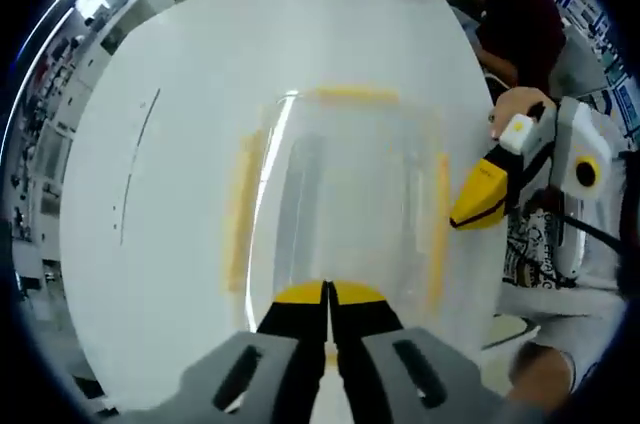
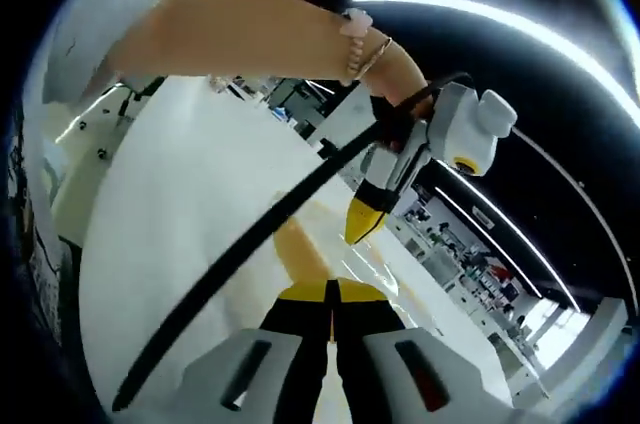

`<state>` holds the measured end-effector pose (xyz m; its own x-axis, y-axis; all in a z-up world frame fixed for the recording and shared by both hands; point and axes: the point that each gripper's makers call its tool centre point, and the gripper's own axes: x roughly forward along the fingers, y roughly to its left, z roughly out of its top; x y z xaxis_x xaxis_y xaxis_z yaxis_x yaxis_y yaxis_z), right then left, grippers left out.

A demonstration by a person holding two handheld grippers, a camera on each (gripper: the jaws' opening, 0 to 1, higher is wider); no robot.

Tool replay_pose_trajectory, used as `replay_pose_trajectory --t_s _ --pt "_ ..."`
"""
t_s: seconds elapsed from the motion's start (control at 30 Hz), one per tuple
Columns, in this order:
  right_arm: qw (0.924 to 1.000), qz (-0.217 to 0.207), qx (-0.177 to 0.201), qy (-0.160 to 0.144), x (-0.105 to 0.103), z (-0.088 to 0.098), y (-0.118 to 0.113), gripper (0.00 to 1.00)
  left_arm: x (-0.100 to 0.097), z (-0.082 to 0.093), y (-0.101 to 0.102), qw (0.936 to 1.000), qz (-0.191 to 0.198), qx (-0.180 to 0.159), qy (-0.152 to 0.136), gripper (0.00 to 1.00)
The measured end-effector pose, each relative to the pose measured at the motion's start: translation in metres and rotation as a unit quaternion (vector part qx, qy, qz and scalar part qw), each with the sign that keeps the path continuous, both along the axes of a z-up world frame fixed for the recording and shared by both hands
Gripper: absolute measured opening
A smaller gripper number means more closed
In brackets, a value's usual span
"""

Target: Snap each plastic latch of the storage box into its locked position after aligning the lid with the box until every specified latch is closed and the lid sits flush.

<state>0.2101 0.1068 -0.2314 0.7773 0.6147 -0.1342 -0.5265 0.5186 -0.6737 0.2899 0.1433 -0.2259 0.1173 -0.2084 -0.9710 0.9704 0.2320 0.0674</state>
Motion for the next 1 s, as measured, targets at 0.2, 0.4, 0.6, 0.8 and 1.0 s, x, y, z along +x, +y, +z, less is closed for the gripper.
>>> replay_pose_trajectory --t_s 0.2,0.4,0.6,0.8,1.0 --pt "0.9961 -0.072 -0.033 -0.038 0.005 -0.017 -0.005 0.00 -0.003 0.000 0.001 0.9998 -0.009 0.015 -0.008 0.01" --pt "0.9904 -0.106 -0.050 -0.074 0.014 -0.017 -0.002 0.00 -0.006 0.000 0.001 0.9993 -0.013 0.033 -0.014 0.01" --pt "0.9896 -0.124 -0.043 -0.059 0.026 -0.016 -0.002 0.00 -0.006 0.000 0.003 0.9994 0.001 0.034 -0.003 0.01" --pt "0.9882 -0.135 -0.048 -0.055 0.029 -0.016 -0.007 0.00 -0.006 0.000 -0.001 0.9990 -0.007 0.044 -0.010 0.00" --pt "0.9862 -0.146 -0.046 -0.064 0.028 -0.017 -0.011 0.00 -0.003 -0.001 -0.005 0.9975 -0.012 0.068 -0.013 0.00"
